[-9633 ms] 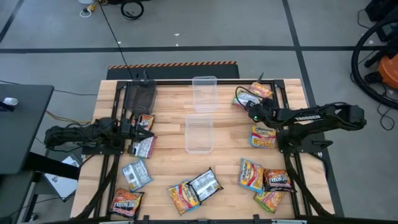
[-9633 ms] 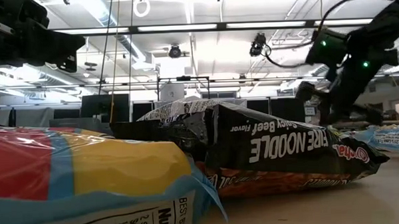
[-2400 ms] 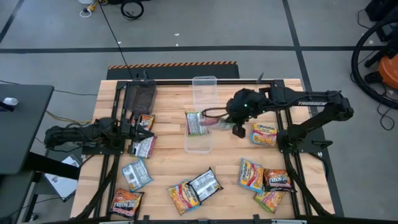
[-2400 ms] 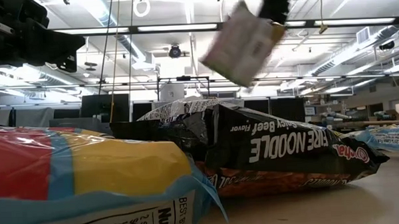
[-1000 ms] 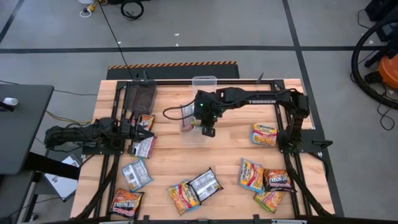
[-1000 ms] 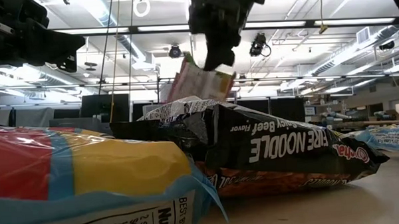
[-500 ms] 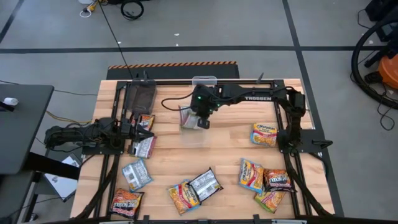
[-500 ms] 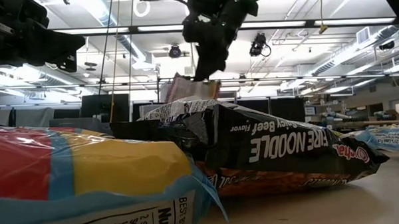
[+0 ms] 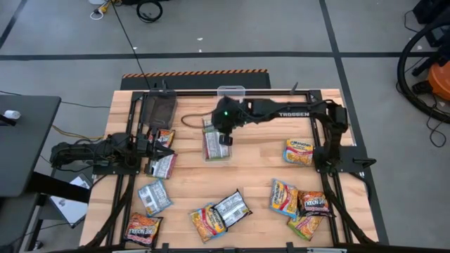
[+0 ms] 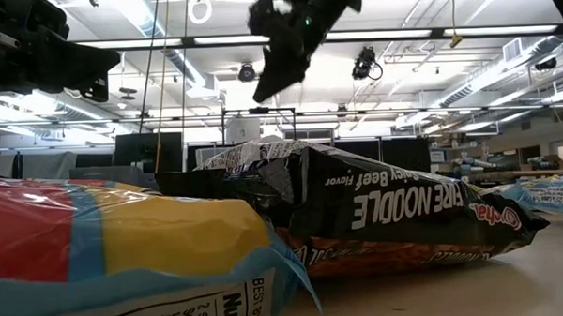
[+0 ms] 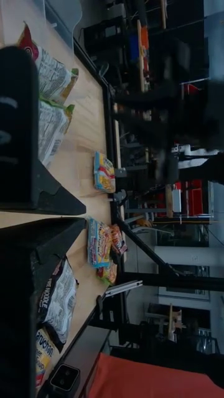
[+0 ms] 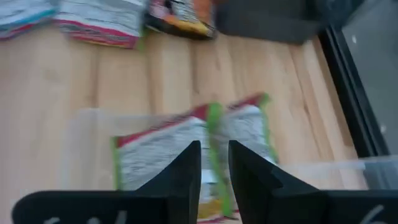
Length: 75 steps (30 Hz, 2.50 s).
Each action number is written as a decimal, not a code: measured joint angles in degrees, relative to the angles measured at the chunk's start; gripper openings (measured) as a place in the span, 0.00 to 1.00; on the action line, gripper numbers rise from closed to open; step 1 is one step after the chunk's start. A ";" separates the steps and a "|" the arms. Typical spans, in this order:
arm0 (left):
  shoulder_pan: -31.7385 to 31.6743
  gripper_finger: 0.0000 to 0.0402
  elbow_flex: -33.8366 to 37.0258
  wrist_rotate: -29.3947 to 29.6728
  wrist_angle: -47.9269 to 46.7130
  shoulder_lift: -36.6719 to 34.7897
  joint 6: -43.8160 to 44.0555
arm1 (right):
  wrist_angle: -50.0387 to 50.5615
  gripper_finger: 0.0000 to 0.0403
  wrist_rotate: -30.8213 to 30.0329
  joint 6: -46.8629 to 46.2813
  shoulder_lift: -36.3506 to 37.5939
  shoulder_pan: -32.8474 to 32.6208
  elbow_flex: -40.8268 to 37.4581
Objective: Sort Maruchan noodles
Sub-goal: Put the green noodle pack into the bottom transparent bin
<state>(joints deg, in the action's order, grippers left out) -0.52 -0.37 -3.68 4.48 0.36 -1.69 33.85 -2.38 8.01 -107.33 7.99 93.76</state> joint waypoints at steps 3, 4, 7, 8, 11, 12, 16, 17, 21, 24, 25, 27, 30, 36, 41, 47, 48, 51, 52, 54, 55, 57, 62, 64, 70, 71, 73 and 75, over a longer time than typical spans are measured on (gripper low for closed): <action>0.00 0.06 -0.02 0.00 0.00 0.00 -0.01 | 0.01 0.23 -0.55 0.76 -0.28 -3.26 -0.43; 0.01 0.06 -0.02 0.00 0.01 0.00 0.01 | -0.67 0.23 -0.22 0.86 -0.28 -4.12 -1.34; 0.01 0.06 -0.02 0.00 0.04 0.00 0.00 | -3.59 0.23 1.05 1.04 -0.31 -5.57 -4.77; 0.00 0.06 -0.02 0.00 0.00 0.00 -0.01 | -3.79 0.23 1.57 0.77 -0.33 -5.67 -5.81; 0.00 0.06 -0.01 0.00 0.16 0.00 0.01 | -9.48 0.23 3.91 -0.17 -1.09 -5.22 -9.98; 0.00 0.06 -0.02 0.00 0.07 0.00 0.00 | -10.67 0.23 5.09 -0.26 -1.48 -4.93 -11.18; -0.01 0.06 -0.02 0.00 0.14 0.00 0.02 | -11.70 0.22 5.70 -0.30 -4.94 -4.48 -12.28; -0.01 0.06 -0.02 0.02 0.16 0.02 0.00 | -11.30 0.22 5.15 -0.29 -5.60 -4.54 -12.18; 0.00 0.06 -0.01 0.01 0.29 0.18 0.01 | -4.75 0.22 4.76 -0.20 -8.97 -5.07 -8.55; -0.01 0.06 0.01 0.02 0.30 0.35 -0.01 | -0.19 0.22 4.92 1.77 -11.45 -6.00 -4.44; 0.00 0.06 0.00 0.02 0.18 0.35 0.01 | 1.59 0.22 5.03 2.54 -12.40 -6.21 -3.24; 0.01 0.06 0.00 0.00 0.37 0.37 0.01 | 3.25 0.22 5.33 3.92 -14.86 -6.48 -0.90; 0.01 0.06 0.01 0.00 -0.01 0.37 0.02 | 4.79 0.22 5.31 4.23 -17.33 -6.42 1.87; 0.00 0.06 -0.02 0.01 0.24 0.37 -0.01 | 10.95 0.18 -6.21 1.56 -20.01 -6.53 5.89; 0.00 0.06 -0.01 0.01 0.02 0.37 -0.01 | 13.97 0.13 -18.83 -3.22 -19.93 -7.54 7.05; 0.00 0.06 -0.01 0.01 0.02 0.37 -0.01 | 13.52 0.12 -18.44 -6.43 -19.91 -7.38 7.06; 0.01 0.06 0.01 0.02 0.04 0.37 -0.01 | 13.36 0.12 -16.09 -6.03 -19.91 -7.29 7.06; 0.00 0.06 -0.01 0.02 0.01 0.37 0.00 | 12.54 0.12 -11.19 -5.44 -19.98 -6.90 7.04; -0.01 0.06 0.00 0.01 0.01 0.37 -0.01 | 12.24 0.12 -10.64 -5.42 -20.02 -6.81 7.04; 0.00 0.06 -0.02 0.02 0.01 0.37 -0.01 | 12.26 0.12 -10.61 -5.38 -20.09 -6.45 7.00; -0.01 0.06 0.00 0.00 0.01 0.37 0.00 | 12.22 0.12 -10.70 -5.32 -20.10 -6.28 6.99; 0.00 0.06 -0.02 0.02 0.01 0.37 -0.01 | 11.87 0.12 -10.90 -5.19 -20.04 -6.02 6.99; 0.00 0.06 -0.02 0.00 0.01 0.37 0.00 | 10.85 0.12 -11.17 -4.90 -18.57 -6.25 6.95; 0.00 0.06 -0.01 0.00 0.00 0.37 -0.01 | 11.25 0.12 -11.79 -4.87 -17.93 -6.66 6.95; 0.00 0.06 -0.01 0.00 0.00 0.37 0.00 | 12.24 0.13 -14.40 -5.56 -14.14 -8.55 6.95; 0.01 0.06 -0.01 0.00 -0.01 0.37 -0.01 | 12.92 0.13 -14.44 -6.17 -13.17 -9.20 6.95; 0.00 0.06 -0.02 0.01 -0.01 0.37 -0.01 | 13.61 0.13 -15.46 -7.66 -10.39 -11.20 5.86; 0.00 0.06 -0.01 0.01 0.00 0.37 0.00 | 13.46 0.13 -18.57 -9.89 -6.48 -14.33 3.14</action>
<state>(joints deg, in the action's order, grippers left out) -0.52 -0.38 -3.67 4.48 0.73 -1.68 47.31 -20.94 -1.88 -113.81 -6.34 96.90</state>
